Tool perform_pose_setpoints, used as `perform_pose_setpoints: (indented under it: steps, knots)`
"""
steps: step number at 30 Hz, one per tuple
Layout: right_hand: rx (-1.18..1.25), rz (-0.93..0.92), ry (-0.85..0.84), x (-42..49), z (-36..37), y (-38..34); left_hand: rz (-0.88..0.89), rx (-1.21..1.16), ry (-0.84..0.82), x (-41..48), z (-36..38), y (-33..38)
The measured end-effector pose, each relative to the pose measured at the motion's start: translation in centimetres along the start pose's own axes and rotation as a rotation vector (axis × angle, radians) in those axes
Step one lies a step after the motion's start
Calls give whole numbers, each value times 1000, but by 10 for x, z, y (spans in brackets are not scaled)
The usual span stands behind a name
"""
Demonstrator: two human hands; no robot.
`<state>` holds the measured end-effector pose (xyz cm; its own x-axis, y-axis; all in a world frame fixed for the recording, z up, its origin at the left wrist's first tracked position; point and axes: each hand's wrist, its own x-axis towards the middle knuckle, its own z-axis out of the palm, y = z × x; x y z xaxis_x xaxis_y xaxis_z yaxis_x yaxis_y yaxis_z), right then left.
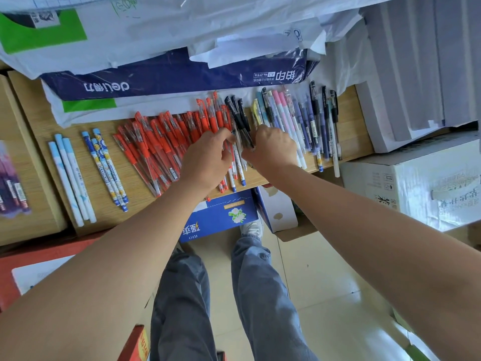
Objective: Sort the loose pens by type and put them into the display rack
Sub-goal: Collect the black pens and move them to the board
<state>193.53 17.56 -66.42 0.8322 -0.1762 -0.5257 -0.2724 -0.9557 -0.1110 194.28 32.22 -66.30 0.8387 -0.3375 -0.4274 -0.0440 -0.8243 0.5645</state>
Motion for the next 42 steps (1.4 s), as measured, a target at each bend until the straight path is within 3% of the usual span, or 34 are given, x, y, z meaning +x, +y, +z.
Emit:
perform_pose_setpoints:
  steps: [6, 14, 17, 21, 30, 32, 37, 42]
  knots:
    - [-53, -68, -17, 0, 1, 5, -8, -60, 12, 3, 0, -3]
    - [336, -11, -71, 9, 3, 10, -46, -115, -21, 4, -5, 2]
    - [513, -85, -133, 3, -7, 16, -111, -276, -4, 5, -10, 19]
    - [574, -206, -210, -6, -22, 24, -302, -625, -121, 18, -6, 44]
    - [822, -156, -338, -14, -46, 77, -402, -575, -147, 39, 18, 85]
    - [798, -119, -282, -13, -46, 95, -393, -591, -156, 42, 23, 91]
    - [423, 165, 232, 4, -34, 143, -371, -655, -128, 45, 35, 89]
    - [315, 347, 173, 18, -21, 168, -323, -644, -84, 46, 39, 90]
